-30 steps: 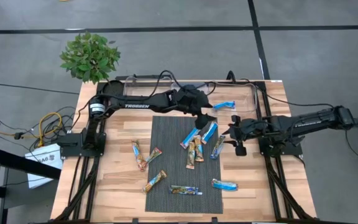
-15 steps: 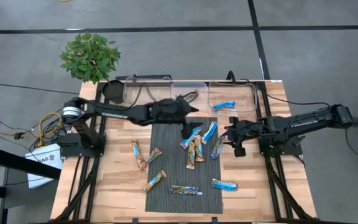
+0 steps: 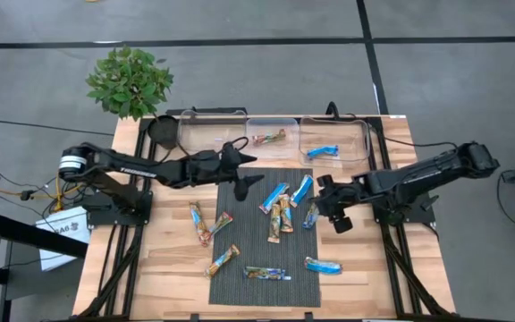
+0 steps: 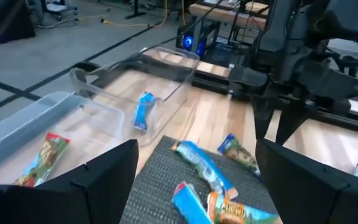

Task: Pick and place Granola Bars by type
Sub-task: Put the top blue granola bar into the right transparent bin

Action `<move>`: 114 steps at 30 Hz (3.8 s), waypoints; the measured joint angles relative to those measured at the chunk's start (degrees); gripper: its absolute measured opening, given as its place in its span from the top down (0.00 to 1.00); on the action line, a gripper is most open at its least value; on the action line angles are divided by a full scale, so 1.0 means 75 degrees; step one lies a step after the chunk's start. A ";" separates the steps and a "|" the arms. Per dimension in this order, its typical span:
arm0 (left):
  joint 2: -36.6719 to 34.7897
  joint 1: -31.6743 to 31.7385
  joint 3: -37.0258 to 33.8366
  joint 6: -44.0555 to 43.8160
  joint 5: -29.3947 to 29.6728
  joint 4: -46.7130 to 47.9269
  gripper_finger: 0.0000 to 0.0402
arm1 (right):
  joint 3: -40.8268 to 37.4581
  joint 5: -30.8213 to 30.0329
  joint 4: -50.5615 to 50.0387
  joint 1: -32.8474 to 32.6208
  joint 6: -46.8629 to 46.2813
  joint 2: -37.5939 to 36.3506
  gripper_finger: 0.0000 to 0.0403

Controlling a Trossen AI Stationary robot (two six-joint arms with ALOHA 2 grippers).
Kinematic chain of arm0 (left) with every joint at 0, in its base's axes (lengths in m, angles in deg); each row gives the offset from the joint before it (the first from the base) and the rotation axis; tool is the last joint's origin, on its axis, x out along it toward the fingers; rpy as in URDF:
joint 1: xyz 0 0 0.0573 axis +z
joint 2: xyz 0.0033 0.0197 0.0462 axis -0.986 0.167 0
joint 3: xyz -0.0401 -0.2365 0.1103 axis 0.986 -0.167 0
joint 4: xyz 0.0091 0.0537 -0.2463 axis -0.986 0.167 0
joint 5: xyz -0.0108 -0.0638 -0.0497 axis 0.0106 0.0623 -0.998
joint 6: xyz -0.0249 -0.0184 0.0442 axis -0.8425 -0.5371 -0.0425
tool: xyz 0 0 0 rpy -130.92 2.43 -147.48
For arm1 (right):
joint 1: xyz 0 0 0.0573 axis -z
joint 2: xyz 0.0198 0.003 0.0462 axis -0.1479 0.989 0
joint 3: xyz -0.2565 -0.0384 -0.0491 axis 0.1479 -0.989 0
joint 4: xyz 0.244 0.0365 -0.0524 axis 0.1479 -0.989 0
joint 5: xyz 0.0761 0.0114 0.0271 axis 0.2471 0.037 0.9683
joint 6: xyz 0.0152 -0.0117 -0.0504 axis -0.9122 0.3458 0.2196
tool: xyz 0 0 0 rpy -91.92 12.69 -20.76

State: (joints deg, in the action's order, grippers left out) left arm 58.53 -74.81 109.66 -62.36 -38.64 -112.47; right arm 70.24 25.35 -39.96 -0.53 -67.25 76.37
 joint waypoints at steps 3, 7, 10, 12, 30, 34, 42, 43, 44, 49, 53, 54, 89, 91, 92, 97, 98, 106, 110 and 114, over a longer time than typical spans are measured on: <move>-0.0019 -0.0049 -0.0599 0.0103 -0.0362 -0.0900 0.21 | 0.0226 0.0000 -0.0147 0.0009 -0.0010 0.0411 0.61; -0.0126 -0.0035 -0.1414 0.0221 -0.0766 -0.1832 0.21 | 0.0654 0.0000 -0.0465 0.0009 -0.0146 0.0875 0.60; -0.0356 0.0025 -0.1926 0.0317 -0.0939 -0.2036 0.21 | 0.1000 0.0000 -0.0652 0.0009 -0.0161 0.1119 0.61; -0.0621 0.0059 -0.2297 0.0399 -0.1030 -0.2104 0.21 | 0.1194 0.0000 -0.0707 0.0009 -0.0250 0.1246 0.61; -0.4881 0.0261 -0.5664 0.1056 -0.1020 -0.2298 0.21 | 0.1748 -0.0484 -0.0747 0.0073 -0.0761 0.1564 0.63; -0.5533 0.0244 -0.5661 0.1301 -0.1028 -0.1610 0.21 | 0.1748 -0.0548 -0.0751 0.0095 -0.0761 0.1564 0.62; -0.6209 0.0241 -0.5664 0.1423 -0.1041 -0.0282 0.21 | 0.1748 -0.0597 -0.0751 0.0226 -0.0758 0.1561 0.63; -0.6291 0.0241 -0.5664 0.1406 -0.1041 -0.0137 0.21 | 0.1748 -0.0597 -0.0751 0.0249 -0.0759 0.1561 0.63; -0.6365 0.0241 -0.5664 0.1367 -0.1041 0.0012 0.21 | 0.1748 -0.0597 -0.0751 0.0276 -0.0759 0.1561 0.63; -0.6876 0.0241 -0.5667 0.1166 -0.1051 0.0786 0.21 | 0.1748 -0.0595 -0.0751 0.0379 -0.0758 0.1561 0.62; -0.7500 0.0241 -0.5667 0.1055 -0.1052 0.1571 0.21 | 0.1748 -0.0592 -0.0751 0.0423 -0.0758 0.1558 0.62; -0.7669 0.0241 -0.5667 0.1053 -0.1052 0.1724 0.21 | 0.1748 -0.0592 -0.0750 0.0425 -0.0758 0.1561 0.63; -0.9848 0.0241 -0.5609 0.0043 -0.0988 0.3605 0.21 | 0.1745 0.0233 -0.2063 0.0067 0.0934 0.1556 0.62; -0.9848 0.0241 -0.5606 0.0084 -0.0985 0.3605 0.21 | 0.1745 0.0230 -0.2062 0.0027 0.0984 0.1558 0.62; -0.9848 0.0241 -0.5606 0.0082 -0.0985 0.3605 0.21 | 0.1745 0.0227 -0.2060 0.0015 0.0982 0.1558 0.62; -0.9848 0.0241 -0.5603 0.0062 -0.0982 0.3609 0.21 | 0.1745 0.0221 -0.2060 0.0015 0.0788 0.1557 0.61; -0.9848 0.0241 -0.5603 0.0062 -0.0982 0.3610 0.21 | 0.1745 0.0221 -0.2060 0.0015 0.0787 0.1556 0.61; -0.9848 0.0241 -0.5600 0.0062 -0.0981 0.3608 0.21 | 0.1745 0.0210 -0.2077 0.0020 0.0568 0.1558 0.62; -0.9848 0.0241 -0.5600 0.0062 -0.0980 0.3608 0.21 | 0.1743 0.0207 -0.2089 0.0020 0.0656 0.1558 0.62; -0.9848 0.0241 -0.5600 0.0062 -0.0980 0.3608 0.21 | 0.1730 0.0204 -0.2143 0.0020 0.0900 0.1619 0.61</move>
State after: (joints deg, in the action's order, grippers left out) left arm -15.33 -73.01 67.66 -61.89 -45.98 -85.41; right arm 83.22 26.88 -56.03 -0.38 -60.50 88.52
